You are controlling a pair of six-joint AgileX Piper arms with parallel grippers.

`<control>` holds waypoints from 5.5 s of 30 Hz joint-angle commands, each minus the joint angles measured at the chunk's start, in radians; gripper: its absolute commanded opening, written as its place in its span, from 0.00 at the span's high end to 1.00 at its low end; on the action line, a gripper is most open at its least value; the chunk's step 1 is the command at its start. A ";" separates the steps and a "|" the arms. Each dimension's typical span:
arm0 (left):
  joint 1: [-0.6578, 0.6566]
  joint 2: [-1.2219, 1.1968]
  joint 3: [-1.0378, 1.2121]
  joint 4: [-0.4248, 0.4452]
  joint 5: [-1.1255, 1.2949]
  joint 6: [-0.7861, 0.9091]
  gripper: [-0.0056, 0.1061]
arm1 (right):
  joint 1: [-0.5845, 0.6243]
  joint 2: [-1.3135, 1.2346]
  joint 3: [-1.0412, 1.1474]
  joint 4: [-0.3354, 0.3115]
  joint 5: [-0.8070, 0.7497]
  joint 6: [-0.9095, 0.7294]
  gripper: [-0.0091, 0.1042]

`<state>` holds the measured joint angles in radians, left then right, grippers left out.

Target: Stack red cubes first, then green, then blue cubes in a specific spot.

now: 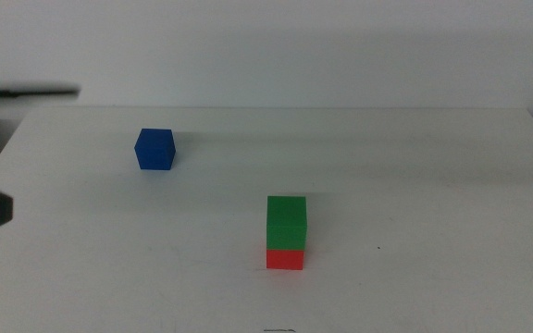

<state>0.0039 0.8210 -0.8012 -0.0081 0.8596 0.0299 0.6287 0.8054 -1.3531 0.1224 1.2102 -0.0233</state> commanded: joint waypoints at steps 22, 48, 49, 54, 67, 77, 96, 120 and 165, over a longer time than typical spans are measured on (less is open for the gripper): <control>-0.106 0.903 -0.799 -0.018 0.046 -0.007 0.11 | -0.008 0.000 -0.020 -0.006 -0.065 -0.005 0.20; -0.129 1.487 -1.233 -0.110 -0.074 -0.006 0.38 | -0.008 0.000 -0.020 -0.006 -0.069 -0.005 0.20; -0.129 1.487 -1.233 -0.116 -0.078 -0.007 0.46 | -0.008 0.000 -0.020 -0.006 -0.069 -0.005 0.20; -0.129 1.457 -1.233 -0.157 -0.035 0.000 0.81 | -0.008 0.000 -0.020 -0.006 -0.069 -0.005 0.20; -0.251 0.975 -0.755 0.045 -0.073 -0.328 0.96 | -0.008 0.000 -0.020 -0.005 -0.069 -0.005 0.20; -0.652 0.853 -0.686 0.345 0.016 -0.772 0.96 | -0.008 0.000 -0.020 -0.005 -0.069 -0.005 0.20; -0.793 0.939 -0.698 0.384 -0.078 -0.996 0.96 | -0.008 0.000 -0.020 -0.005 -0.069 -0.005 0.20; -0.840 1.028 -0.845 0.389 0.104 -1.020 0.82 | -0.008 0.000 -0.020 -0.005 -0.069 -0.005 0.20; -0.839 1.028 -0.800 0.421 0.079 -1.018 0.73 | -0.008 0.000 -0.020 -0.005 -0.069 -0.006 0.20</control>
<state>-0.8328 1.9069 -1.5761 0.3910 0.9631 -0.9935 0.6287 0.8046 -1.3531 0.1224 1.2074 -0.0233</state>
